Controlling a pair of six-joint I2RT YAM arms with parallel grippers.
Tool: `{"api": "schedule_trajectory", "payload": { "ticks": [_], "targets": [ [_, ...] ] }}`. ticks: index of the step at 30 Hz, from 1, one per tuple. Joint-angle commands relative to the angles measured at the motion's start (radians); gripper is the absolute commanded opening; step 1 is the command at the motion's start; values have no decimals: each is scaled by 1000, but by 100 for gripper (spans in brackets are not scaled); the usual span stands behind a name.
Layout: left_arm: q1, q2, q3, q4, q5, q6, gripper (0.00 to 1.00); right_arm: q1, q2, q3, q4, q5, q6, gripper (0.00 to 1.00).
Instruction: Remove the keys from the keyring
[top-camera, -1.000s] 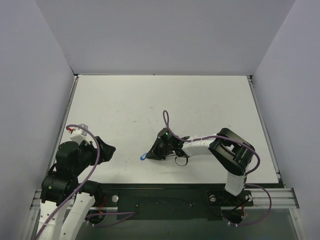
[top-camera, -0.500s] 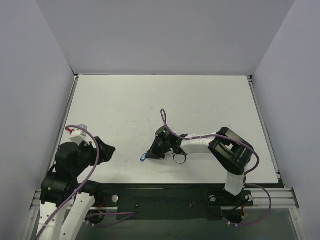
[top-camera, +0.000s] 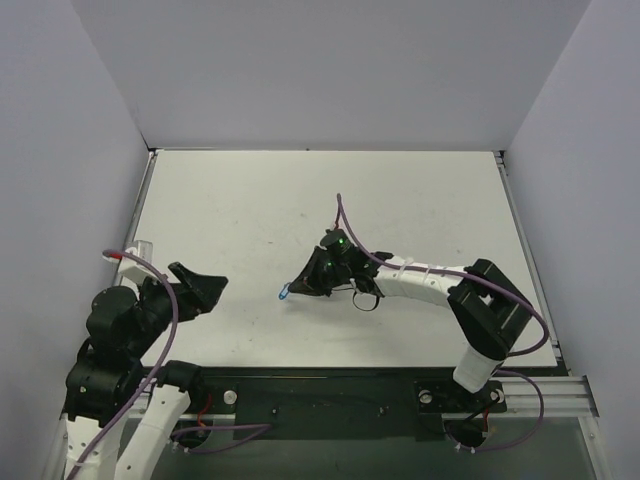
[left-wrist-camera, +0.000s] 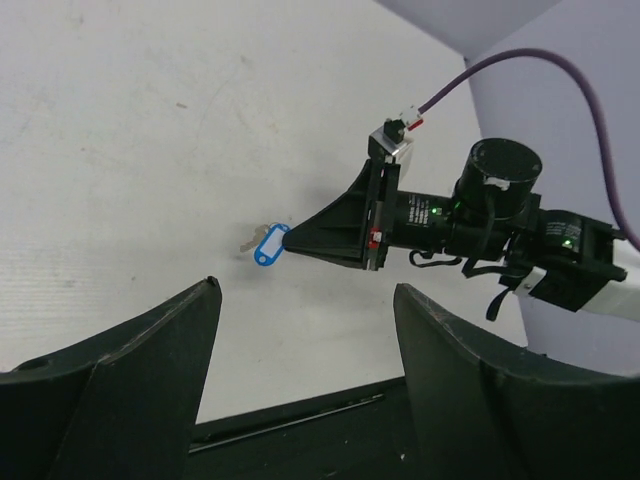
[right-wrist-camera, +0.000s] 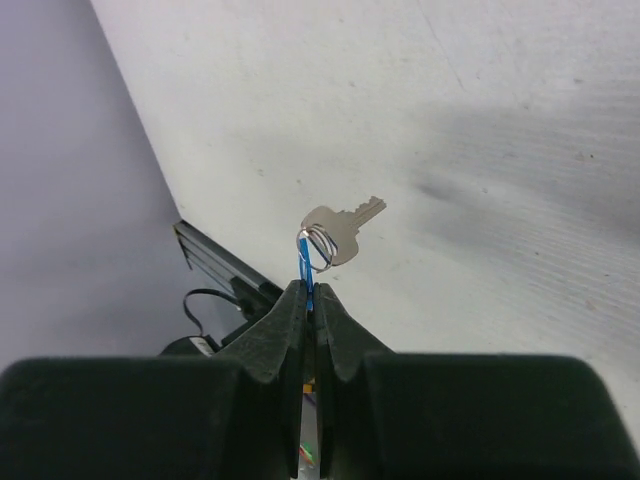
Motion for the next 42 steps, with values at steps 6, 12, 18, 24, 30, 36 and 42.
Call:
{"api": "schedule_trajectory", "payload": {
  "ticks": [6, 12, 18, 24, 30, 36, 42],
  "targets": [
    [-4, 186, 244, 238, -33, -230, 78, -51, -149, 144, 174, 2, 190, 0],
    [-6, 258, 301, 381, -37, -436, 75, -59, -189, 207, 341, 48, 346, 0],
    [-6, 307, 327, 501, -48, -591, 72, -59, -205, 259, 470, 71, 458, 0],
    [-6, 382, 373, 547, -24, -622, 70, -59, -208, 313, 522, 71, 501, 0],
    [-6, 408, 372, 565, -17, -619, 68, -60, -199, 367, 535, 31, 509, 0],
    [-7, 431, 363, 599, 9, -634, 67, -59, -183, 413, 512, -13, 483, 0],
    [-25, 460, 364, 628, 36, -631, 66, -49, -160, 468, 447, -70, 440, 0]
  ]
}}
